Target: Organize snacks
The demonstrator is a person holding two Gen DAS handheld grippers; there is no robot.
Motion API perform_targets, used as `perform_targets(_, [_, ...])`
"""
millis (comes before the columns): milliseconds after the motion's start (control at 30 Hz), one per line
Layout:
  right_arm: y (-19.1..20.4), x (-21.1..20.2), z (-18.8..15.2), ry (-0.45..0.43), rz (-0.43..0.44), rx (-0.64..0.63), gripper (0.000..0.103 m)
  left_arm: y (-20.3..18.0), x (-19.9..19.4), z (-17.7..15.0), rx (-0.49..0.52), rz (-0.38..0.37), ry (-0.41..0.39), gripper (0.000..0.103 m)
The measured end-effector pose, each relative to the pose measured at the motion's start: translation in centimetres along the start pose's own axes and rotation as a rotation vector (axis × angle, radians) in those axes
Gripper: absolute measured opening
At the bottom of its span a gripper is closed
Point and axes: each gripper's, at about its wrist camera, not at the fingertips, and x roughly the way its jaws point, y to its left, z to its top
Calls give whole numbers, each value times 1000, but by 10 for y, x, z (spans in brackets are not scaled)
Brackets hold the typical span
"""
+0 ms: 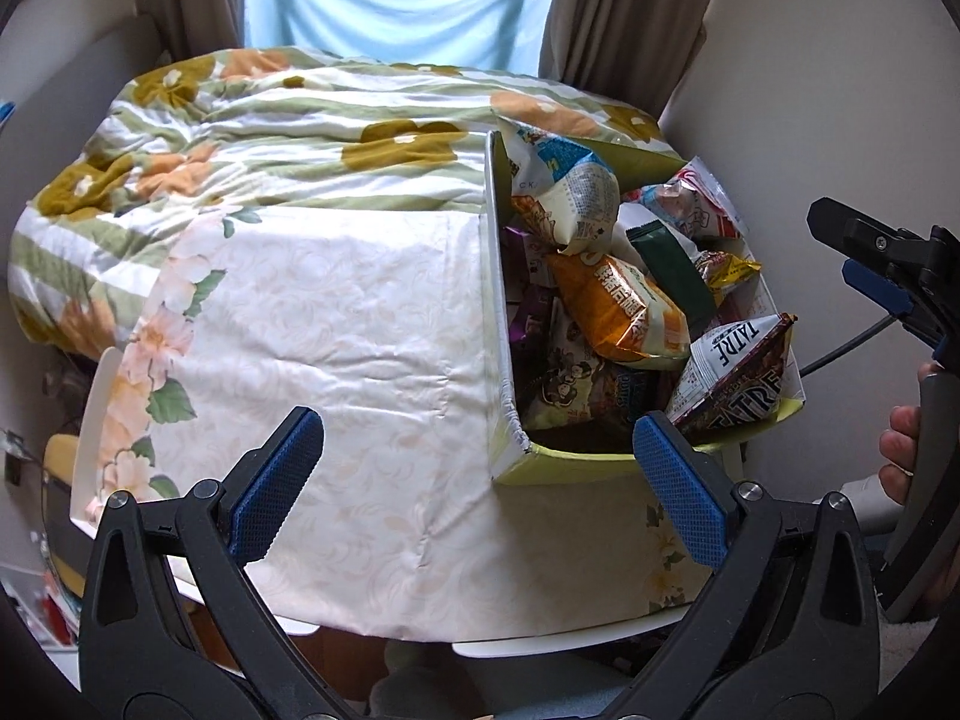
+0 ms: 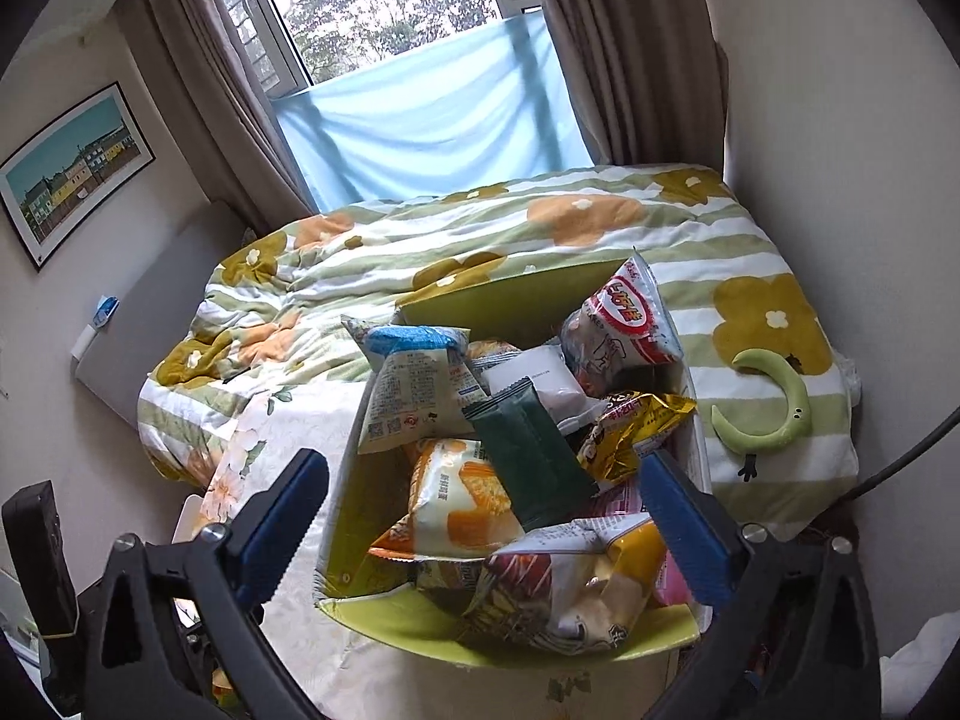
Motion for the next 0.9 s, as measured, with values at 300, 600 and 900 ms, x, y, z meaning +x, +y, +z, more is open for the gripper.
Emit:
perform_targets(300, [70, -86, -35, -140, -86, -51, 103, 31, -105, -9, 91, 51, -223, 102])
perform_targets(600, [118, -119, -89, -156, -224, -86, 103, 62, -170, -42, 146, 111, -355, 102])
perform_targets(900, [134, -139, -111, -206, -271, -94, 103, 73, -182, -61, 142, 98, -377, 102])
